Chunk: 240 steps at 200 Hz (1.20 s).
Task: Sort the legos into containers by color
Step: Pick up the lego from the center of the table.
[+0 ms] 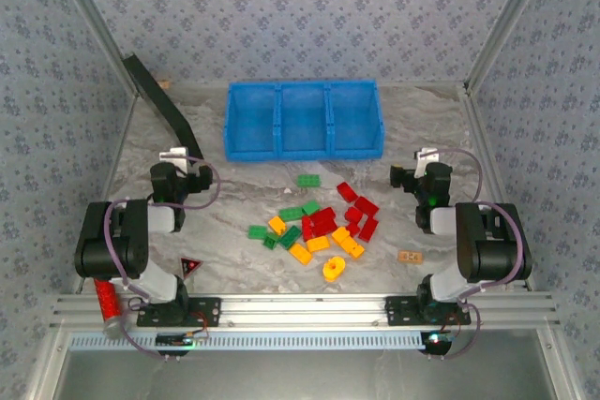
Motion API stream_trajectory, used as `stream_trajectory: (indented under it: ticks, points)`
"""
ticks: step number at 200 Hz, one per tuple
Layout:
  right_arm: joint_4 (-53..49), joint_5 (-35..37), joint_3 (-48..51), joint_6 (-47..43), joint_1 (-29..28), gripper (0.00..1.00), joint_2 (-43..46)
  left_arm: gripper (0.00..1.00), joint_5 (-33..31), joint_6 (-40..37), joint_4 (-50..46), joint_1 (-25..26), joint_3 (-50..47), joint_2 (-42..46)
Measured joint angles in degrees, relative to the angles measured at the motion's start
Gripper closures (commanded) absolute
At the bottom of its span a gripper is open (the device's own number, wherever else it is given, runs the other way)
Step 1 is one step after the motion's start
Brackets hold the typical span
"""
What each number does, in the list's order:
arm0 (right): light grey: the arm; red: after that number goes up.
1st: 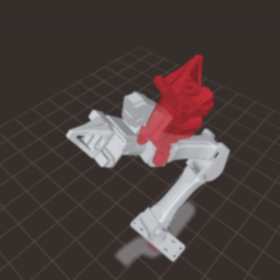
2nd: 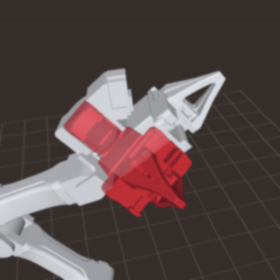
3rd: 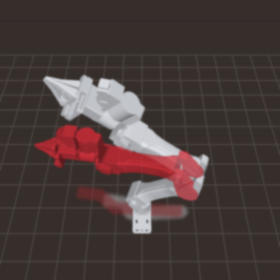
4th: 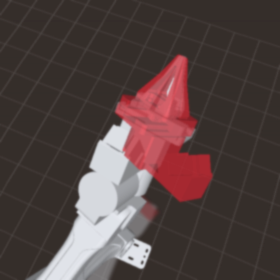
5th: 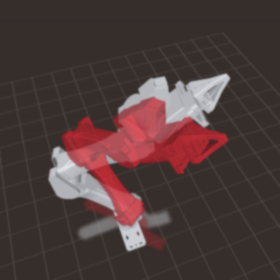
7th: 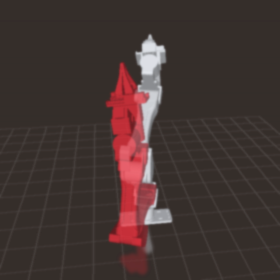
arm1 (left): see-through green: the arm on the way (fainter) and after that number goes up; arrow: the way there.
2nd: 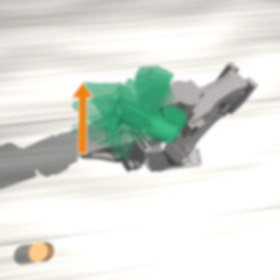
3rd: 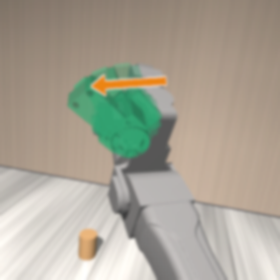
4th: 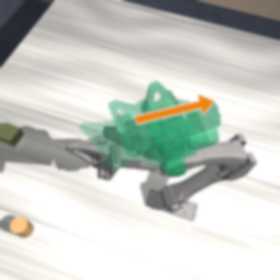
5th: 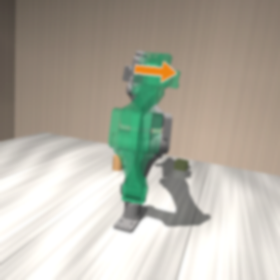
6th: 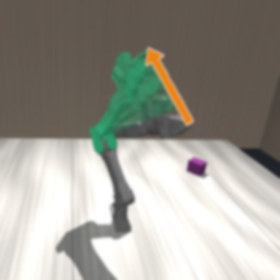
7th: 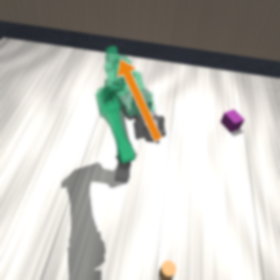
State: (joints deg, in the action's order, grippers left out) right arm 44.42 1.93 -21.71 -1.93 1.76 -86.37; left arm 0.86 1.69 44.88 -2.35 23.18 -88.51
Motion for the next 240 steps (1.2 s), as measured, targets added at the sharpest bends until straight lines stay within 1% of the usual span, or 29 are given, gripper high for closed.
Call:
stream_trajectory:
  ticks: [22, 39, 53, 65, 70, 83, 101, 122, 131, 151, 171, 188, 194, 205, 227, 240]
  points:
    - [-4.61, 2.43, -0.13, 0.68, -0.44, 0.00, 5.33, 0.00, 0.00, 0.00, -0.02, 0.00, 0.00, 0.00]
    - [-12.63, 3.23, -2.03, 2.91, -0.81, 0.00, 12.81, 0.00, 0.02, 0.00, 0.00, 0.00, 0.00, 0.00]
    - [-20.39, 2.69, -5.49, 6.14, -0.96, 0.00, 18.58, 0.00, 0.02, 0.00, -0.02, 0.00, 0.00, 0.00]
    - [-26.21, 1.81, -8.68, 9.31, -1.31, 0.00, 21.94, 0.00, -0.09, 0.04, -0.13, 0.00, 0.04, 0.00]
    - [-28.79, 1.51, -10.08, 10.67, -1.55, 0.00, 23.12, 0.02, -0.20, 0.07, -0.33, 0.00, 0.15, 0.00]
    - [-34.82, 0.57, -12.94, 13.92, -2.93, 0.00, 25.55, 0.07, -0.79, 0.26, -4.79, 0.00, 1.84, 0.83]
    - [-43.69, -0.83, -16.09, 17.75, -6.08, 0.01, 27.50, 0.08, -3.34, 2.10, -17.59, 0.28, 8.63, 3.93]
    - [-53.37, -2.05, -19.45, 22.23, -9.75, 0.04, 27.39, 0.08, -5.97, 5.90, -33.48, 1.46, 21.35, 8.33]
    - [-56.76, -2.23, -20.61, 24.17, -11.32, 0.05, 27.06, 0.08, -6.71, 7.04, -38.25, 2.62, 26.14, 10.01]
    - [-64.13, -1.95, -22.77, 29.49, -16.39, 0.09, 25.68, 0.07, -8.07, 8.02, -48.41, 7.43, 36.22, 13.16]
    - [-69.92, -1.66, -23.98, 35.74, -22.43, 0.14, 23.87, 0.07, -8.20, 7.91, -57.46, 12.33, 43.67, 13.73]
    - [-74.14, -1.31, -24.63, 41.62, -27.23, 0.15, 21.84, 0.07, -8.41, 7.80, -64.54, 15.15, 47.19, 13.49]
    - [-75.36, -1.14, -24.92, 43.56, -28.70, 0.11, 20.94, 0.07, -8.48, 7.78, -66.82, 15.98, 48.06, 13.35]
    - [-77.68, -0.66, -25.73, 46.36, -30.95, 0.11, 19.28, 0.07, -8.50, 7.61, -70.51, 17.35, 49.00, 12.94]
    - [-81.57, 0.66, -28.83, 51.08, -34.88, 0.14, 14.51, 0.07, -9.07, 7.08, -76.19, 19.78, 49.42, 12.37]
    - [-82.44, 1.29, -30.36, 52.87, -36.30, 0.20, 11.87, 0.06, -9.16, 6.71, -78.84, 20.98, 49.42, 12.28]
